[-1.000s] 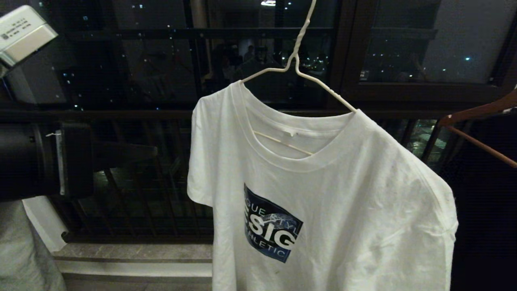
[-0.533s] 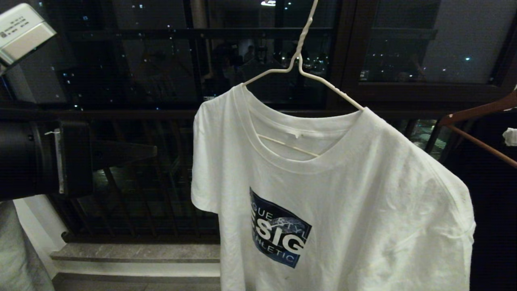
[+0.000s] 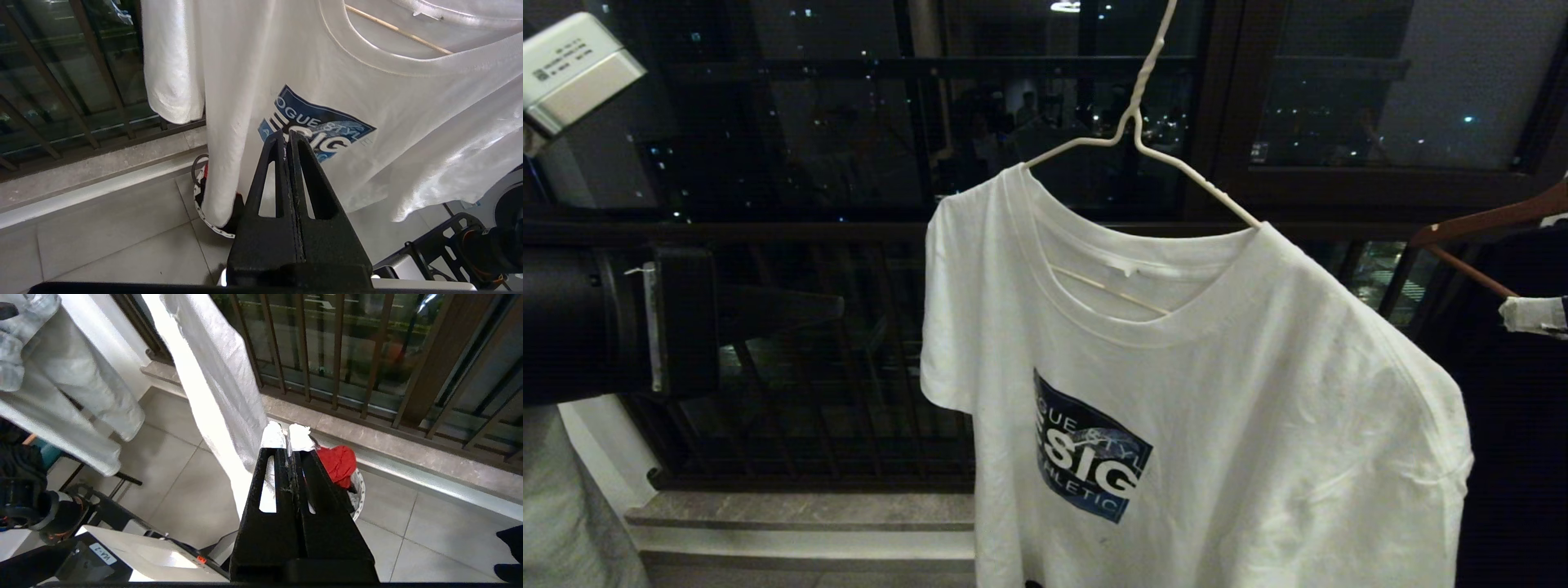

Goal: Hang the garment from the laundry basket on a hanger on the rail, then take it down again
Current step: Take the clothes off the clothes rack

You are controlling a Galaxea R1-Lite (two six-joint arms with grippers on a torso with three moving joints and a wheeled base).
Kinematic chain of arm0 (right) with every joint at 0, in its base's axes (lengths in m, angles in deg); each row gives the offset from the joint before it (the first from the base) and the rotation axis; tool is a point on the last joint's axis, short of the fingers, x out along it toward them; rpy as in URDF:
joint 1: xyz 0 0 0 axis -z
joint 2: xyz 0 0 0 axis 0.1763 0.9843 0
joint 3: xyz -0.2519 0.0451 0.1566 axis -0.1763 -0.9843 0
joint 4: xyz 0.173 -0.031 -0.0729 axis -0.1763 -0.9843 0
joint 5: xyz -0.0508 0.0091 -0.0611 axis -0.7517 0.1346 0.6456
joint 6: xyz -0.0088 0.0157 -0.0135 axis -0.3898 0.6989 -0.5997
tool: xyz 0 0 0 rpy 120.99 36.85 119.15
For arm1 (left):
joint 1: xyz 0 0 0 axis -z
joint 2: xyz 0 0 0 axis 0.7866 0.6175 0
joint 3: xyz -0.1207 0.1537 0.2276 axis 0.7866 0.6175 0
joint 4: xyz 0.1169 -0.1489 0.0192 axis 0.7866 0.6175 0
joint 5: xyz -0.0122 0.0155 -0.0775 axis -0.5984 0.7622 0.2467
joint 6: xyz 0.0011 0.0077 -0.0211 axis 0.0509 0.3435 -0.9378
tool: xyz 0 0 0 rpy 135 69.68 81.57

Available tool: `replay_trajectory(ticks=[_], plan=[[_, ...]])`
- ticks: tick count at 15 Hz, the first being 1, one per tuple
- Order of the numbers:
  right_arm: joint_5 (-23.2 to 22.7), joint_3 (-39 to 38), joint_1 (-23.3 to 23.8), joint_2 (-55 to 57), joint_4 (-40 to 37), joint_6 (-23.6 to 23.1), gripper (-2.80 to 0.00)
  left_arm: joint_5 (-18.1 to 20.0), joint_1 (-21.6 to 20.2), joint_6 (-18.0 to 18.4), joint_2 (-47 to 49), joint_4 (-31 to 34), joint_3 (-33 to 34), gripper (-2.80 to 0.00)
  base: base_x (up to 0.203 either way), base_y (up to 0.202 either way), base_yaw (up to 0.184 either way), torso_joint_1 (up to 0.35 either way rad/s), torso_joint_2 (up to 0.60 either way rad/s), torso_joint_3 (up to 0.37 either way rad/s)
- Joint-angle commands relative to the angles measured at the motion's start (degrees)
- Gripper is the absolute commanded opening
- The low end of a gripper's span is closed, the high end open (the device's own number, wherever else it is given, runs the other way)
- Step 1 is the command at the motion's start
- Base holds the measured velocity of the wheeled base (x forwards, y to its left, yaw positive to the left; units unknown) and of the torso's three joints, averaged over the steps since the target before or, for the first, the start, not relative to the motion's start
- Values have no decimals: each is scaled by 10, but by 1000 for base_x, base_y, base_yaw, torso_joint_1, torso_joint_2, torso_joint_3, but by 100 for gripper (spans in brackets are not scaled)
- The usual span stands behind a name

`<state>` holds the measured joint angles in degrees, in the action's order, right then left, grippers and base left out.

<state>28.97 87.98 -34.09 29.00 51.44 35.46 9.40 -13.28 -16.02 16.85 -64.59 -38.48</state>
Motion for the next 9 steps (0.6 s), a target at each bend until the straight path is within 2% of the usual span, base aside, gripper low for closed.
replay_trajectory(ticks=[1,9], plan=[[-1,-4,-1,2,-2,5,-280,0,0,-1,2,1,1,-280,0,0,0,0,0,0],[-4,-18,-2,4,-1,17,-280,-1,0,-1,5,1,0,-280,0,0,0,0,0,0]])
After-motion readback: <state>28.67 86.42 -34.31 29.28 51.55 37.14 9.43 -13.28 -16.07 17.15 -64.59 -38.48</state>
